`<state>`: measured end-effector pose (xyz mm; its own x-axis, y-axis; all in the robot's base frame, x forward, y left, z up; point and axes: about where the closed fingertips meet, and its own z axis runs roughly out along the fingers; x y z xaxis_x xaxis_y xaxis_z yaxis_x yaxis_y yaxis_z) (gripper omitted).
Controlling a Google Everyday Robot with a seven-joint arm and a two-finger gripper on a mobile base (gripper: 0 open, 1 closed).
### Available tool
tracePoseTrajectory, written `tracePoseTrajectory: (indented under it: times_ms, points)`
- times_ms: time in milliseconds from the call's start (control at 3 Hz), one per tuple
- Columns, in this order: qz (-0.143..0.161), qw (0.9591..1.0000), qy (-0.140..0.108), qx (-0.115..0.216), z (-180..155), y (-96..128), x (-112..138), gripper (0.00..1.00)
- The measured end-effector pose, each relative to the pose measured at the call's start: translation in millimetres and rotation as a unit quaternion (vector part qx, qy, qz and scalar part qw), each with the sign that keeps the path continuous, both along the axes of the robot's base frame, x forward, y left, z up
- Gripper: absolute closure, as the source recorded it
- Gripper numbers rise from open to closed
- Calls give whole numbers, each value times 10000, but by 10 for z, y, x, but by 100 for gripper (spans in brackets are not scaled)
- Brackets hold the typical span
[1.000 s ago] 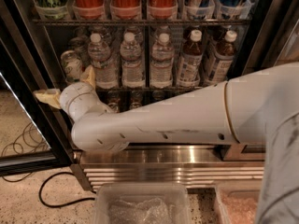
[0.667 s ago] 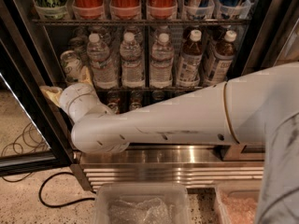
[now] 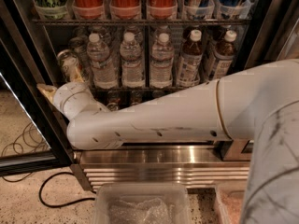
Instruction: Pick 7up can from middle shelf of fridge
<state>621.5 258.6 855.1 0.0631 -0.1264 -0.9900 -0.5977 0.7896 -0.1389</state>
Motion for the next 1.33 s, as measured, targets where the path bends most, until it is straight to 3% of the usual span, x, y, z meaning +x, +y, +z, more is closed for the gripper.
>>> tracePoseTrajectory:
  times_ms: [333, 1333]
  points:
    - [-62, 10000, -24, -7, 38, -31, 81, 27]
    - [-483, 9982, 275, 210, -120, -154, 85, 26]
